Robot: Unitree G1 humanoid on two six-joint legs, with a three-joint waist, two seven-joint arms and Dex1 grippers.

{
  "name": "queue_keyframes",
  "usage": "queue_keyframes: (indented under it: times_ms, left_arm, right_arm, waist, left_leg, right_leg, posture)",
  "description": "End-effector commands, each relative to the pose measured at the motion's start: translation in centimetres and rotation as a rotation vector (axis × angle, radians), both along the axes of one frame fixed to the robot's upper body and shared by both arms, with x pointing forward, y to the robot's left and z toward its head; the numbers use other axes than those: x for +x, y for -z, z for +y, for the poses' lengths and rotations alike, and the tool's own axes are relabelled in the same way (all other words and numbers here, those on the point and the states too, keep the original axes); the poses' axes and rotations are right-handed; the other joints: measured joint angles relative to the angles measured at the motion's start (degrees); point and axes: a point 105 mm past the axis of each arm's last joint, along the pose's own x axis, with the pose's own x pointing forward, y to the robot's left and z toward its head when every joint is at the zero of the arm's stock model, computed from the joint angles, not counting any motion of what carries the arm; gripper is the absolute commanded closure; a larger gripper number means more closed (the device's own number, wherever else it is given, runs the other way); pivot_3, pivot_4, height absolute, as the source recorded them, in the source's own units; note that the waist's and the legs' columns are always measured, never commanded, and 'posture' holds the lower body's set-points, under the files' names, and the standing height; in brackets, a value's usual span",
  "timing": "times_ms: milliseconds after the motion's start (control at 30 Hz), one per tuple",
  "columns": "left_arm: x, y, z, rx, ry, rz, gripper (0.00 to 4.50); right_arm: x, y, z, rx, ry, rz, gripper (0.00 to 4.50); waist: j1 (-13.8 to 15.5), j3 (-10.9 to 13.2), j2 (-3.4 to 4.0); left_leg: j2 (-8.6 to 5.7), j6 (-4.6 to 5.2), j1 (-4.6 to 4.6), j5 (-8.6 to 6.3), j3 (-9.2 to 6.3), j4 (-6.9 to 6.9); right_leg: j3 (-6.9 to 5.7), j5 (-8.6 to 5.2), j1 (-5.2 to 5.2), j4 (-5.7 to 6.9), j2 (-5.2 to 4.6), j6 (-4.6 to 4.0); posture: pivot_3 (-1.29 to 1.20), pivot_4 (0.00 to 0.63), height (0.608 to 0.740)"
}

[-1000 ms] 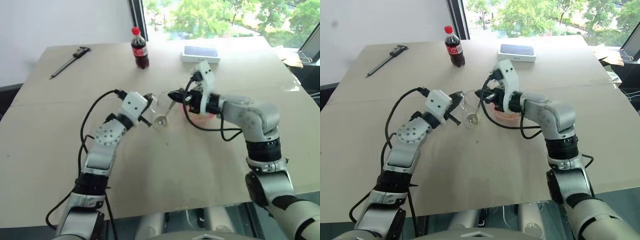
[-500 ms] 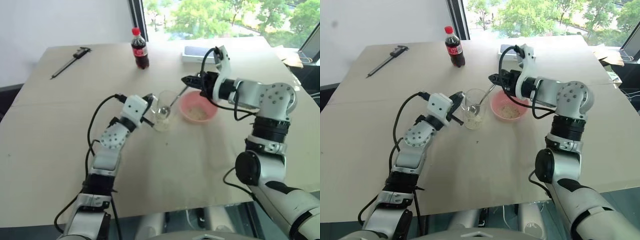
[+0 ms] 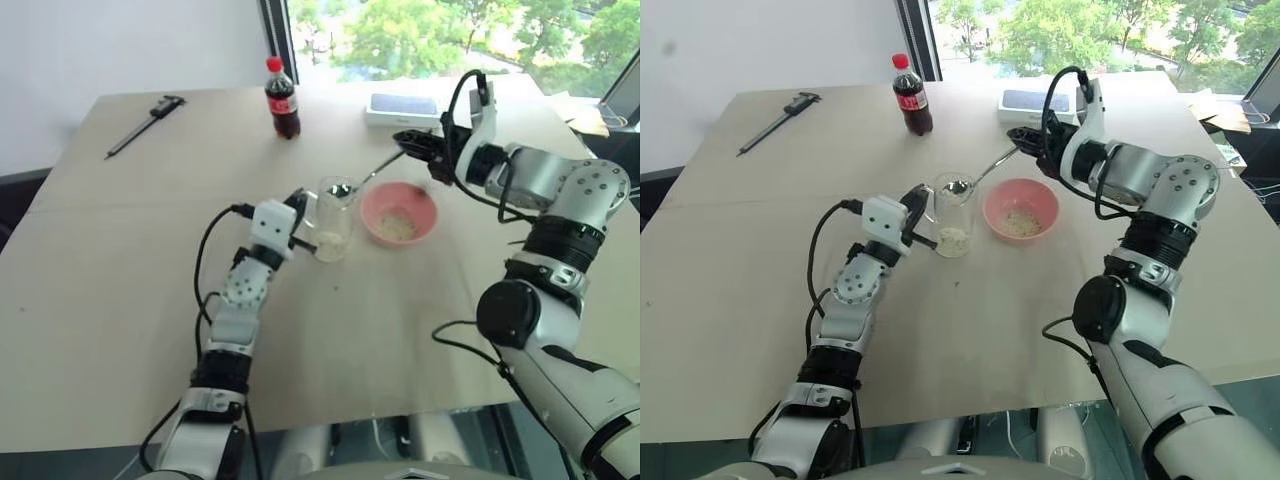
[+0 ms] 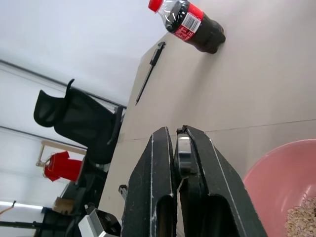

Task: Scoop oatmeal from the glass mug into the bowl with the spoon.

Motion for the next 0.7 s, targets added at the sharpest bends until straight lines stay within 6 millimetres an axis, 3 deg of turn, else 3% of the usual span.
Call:
queue_keyframes:
  times_ms: [33, 533, 700]
  left_arm:
    - [0.3, 0.8, -0.1, 0.013, -0.012, 0.002, 4.48]
    - [1.1, 0.3, -0.4, 0.042, -0.025, -0.08, 4.48]
    - [1.0, 0.6, 0.1, 0.047, -0.038, -0.08, 4.48]
  right_arm:
    - [-0.1, -1.8, -1.0, 0.028, 0.026, -0.04, 4.5]
    - [-0.5, -2.9, -2.0, 0.118, 0.032, -0.031, 4.5]
    - [-0.3, -4.3, -3.3, 0.167, 0.07, -0.059, 4.5]
  waist:
    - [0.0, 0.0, 0.03]
    - [-0.2, 0.0, 0.06]
    - [-0.2, 0.0, 0.06]
  left_leg:
    - [-0.01, 0.0, 0.0, 0.0, 0.0, 0.0]
    - [-0.02, 0.04, 0.01, 0.01, 0.02, 0.0]
    - [-0.01, 0.04, 0.02, 0.01, 0.02, 0.0]
  right_leg:
    - [0.0, 0.0, 0.0, 0.0, 0.0, 0.0]
    - [0.01, 0.0, -0.01, 0.07, 0.01, 0.0]
    - [0.02, 0.0, -0.01, 0.08, 0.02, 0.0]
  posture:
    - [0.0, 0.15, 0.74]
    - [0.0, 0.15, 0.74]
    - [0.0, 0.15, 0.74]
